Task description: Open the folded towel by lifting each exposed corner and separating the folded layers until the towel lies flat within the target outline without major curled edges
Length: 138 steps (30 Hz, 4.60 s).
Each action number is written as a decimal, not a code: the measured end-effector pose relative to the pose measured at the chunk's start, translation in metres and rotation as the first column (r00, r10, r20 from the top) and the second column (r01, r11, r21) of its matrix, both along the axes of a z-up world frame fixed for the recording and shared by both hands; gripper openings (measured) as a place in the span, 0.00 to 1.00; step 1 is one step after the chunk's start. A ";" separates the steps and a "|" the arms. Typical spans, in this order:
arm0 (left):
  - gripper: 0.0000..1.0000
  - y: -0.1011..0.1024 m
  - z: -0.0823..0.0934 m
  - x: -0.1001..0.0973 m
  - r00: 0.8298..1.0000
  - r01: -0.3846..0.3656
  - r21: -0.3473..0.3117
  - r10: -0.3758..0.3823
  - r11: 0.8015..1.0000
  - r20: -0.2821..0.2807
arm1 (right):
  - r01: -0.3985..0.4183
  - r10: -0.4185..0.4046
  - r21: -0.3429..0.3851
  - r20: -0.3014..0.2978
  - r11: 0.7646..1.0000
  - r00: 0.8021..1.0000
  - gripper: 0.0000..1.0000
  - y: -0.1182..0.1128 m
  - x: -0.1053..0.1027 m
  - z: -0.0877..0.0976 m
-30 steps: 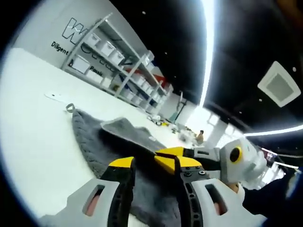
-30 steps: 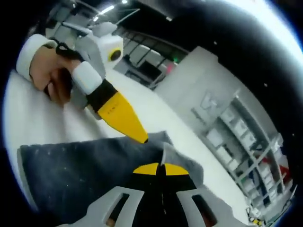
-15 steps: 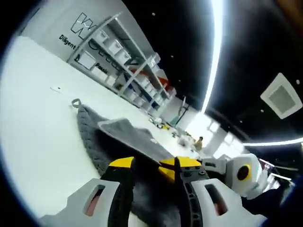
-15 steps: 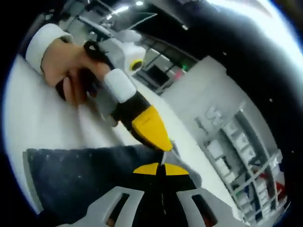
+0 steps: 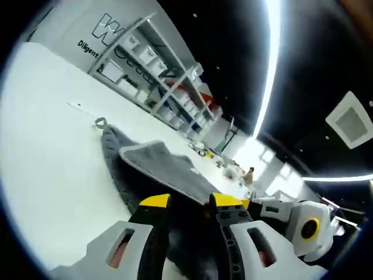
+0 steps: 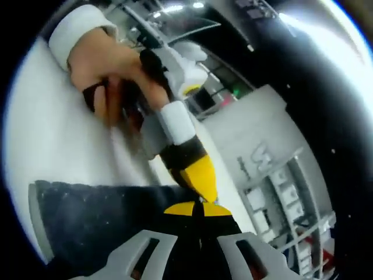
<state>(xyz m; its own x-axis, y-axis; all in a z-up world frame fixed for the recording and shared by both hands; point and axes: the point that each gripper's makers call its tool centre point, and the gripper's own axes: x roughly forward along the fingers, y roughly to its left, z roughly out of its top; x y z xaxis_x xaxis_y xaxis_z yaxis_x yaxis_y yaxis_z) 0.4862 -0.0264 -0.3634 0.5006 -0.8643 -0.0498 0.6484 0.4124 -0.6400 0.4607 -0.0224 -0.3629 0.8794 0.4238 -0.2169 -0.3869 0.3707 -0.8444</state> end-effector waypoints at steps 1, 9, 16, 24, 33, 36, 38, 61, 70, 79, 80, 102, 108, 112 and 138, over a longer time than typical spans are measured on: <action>0.22 0.000 0.000 0.000 1.000 0.000 -0.002 0.000 1.000 -0.001 | -0.006 0.006 -0.006 0.006 1.000 1.000 0.00 0.001 -0.001 0.000; 0.04 0.005 0.000 0.001 0.999 0.007 -0.014 -0.007 1.000 -0.035 | -0.035 0.036 -0.052 0.024 0.998 0.999 0.00 0.007 -0.002 -0.003; 0.02 0.010 0.002 0.002 1.000 0.007 0.001 -0.007 1.000 -0.019 | -0.047 0.048 -0.067 0.017 0.997 0.999 0.02 0.007 0.001 -0.007; 0.02 0.027 0.008 0.008 1.000 -0.013 -0.011 0.013 1.000 -0.007 | -0.071 0.072 0.058 -0.023 0.996 0.997 0.17 0.004 -0.002 0.004; 0.02 0.043 0.012 0.016 0.999 -0.045 0.010 0.045 0.999 0.030 | -0.073 0.150 0.333 -0.211 0.940 0.966 0.22 0.000 -0.005 0.012; 0.02 0.049 0.014 0.020 0.997 -0.066 0.015 0.065 0.998 0.042 | -0.103 0.240 0.459 -0.251 0.882 0.938 0.21 0.004 -0.014 0.024; 0.02 0.052 0.013 0.023 0.996 -0.072 0.023 0.071 0.997 0.047 | -0.097 0.290 0.529 -0.295 0.843 0.911 0.21 0.004 -0.019 0.029; 0.02 0.067 0.009 0.033 0.989 -0.112 0.095 0.101 0.989 0.105 | 0.291 0.113 0.565 -0.573 0.772 0.812 0.19 -0.104 0.023 -0.010; 0.02 0.072 0.002 0.039 0.988 -0.132 0.108 0.123 0.985 0.090 | 0.387 0.125 0.571 -0.660 0.725 0.741 0.16 -0.109 0.019 -0.030; 0.02 0.076 0.003 0.047 0.985 -0.152 0.106 0.143 0.983 0.093 | 0.266 0.159 0.558 -0.598 0.786 0.786 0.00 -0.093 0.011 -0.014; 0.02 0.077 0.003 0.049 0.985 -0.154 0.106 0.145 0.982 0.093 | 0.259 0.174 0.568 -0.597 0.782 0.783 0.00 -0.090 0.009 -0.013; 0.07 0.085 -0.003 0.050 0.984 -0.167 0.119 0.158 0.979 0.080 | -0.329 0.696 0.633 -0.507 0.701 0.509 0.00 0.046 -0.118 0.008; 0.14 0.084 0.000 0.046 0.987 -0.151 0.112 0.143 0.982 0.077 | -0.400 0.671 0.544 -0.522 0.738 0.527 0.00 0.065 -0.128 -0.011; 0.17 0.081 -0.004 0.040 0.987 -0.147 0.139 0.136 0.979 0.083 | -0.415 0.652 0.504 -0.548 0.757 0.523 0.00 0.067 -0.131 -0.023; 0.26 0.072 -0.036 0.004 0.994 0.092 0.335 -0.106 0.938 0.024 | -0.480 0.667 0.463 -0.521 0.745 0.532 0.00 0.068 -0.137 -0.025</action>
